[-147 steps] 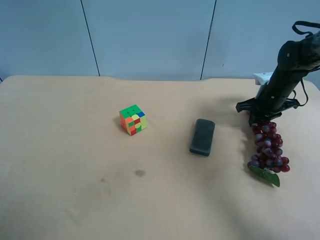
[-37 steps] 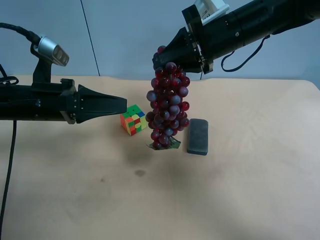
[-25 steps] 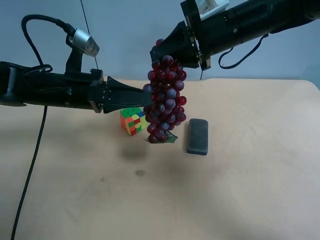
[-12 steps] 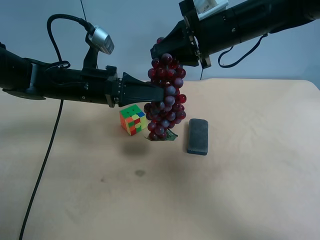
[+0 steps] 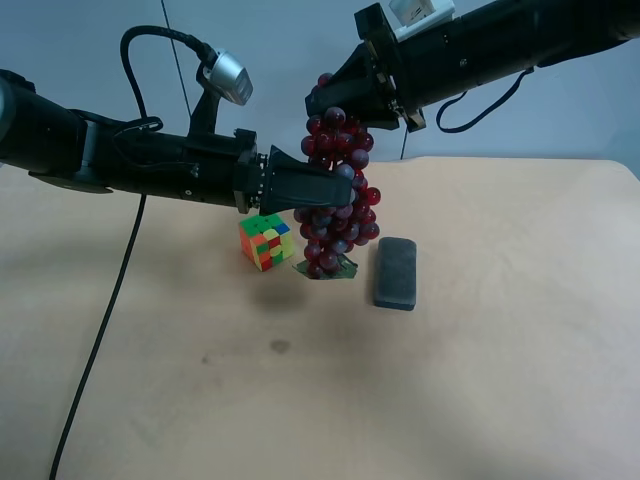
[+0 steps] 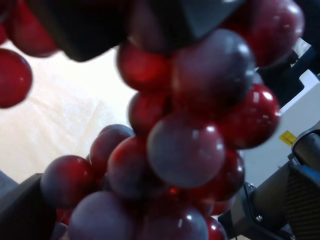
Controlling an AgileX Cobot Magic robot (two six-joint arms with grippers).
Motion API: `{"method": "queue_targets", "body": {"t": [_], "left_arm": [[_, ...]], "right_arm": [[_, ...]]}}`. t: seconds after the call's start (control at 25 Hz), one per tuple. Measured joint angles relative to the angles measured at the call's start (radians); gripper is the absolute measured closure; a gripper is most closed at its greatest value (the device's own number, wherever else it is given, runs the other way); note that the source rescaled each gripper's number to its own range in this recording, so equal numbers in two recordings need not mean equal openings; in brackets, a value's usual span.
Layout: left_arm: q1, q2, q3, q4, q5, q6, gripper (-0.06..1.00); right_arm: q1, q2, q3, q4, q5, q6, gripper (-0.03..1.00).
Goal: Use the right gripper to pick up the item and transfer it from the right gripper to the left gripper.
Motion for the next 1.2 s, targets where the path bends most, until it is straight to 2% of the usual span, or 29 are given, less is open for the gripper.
{"method": "queue_targets", "body": {"t": [0.48,0.72,1.2], "left_arm": [[0.000,0.000,-0.024,-0.001,0.008,0.002,0.08],[0.000,0.000,-0.024,-0.001,0.003,0.003,0.08],[0.000,0.000,-0.025,-0.002,0.001,-0.003,0.08]], "right_arm": [[0.005,0.016,0.000,0.002,-0.020,-0.015,0.96],[0.047,0.097,0.000,0.076,-0.018,-0.020,0.97],[0.054,0.097,0.000,0.175,-0.023,-0.062,0.97]]}}
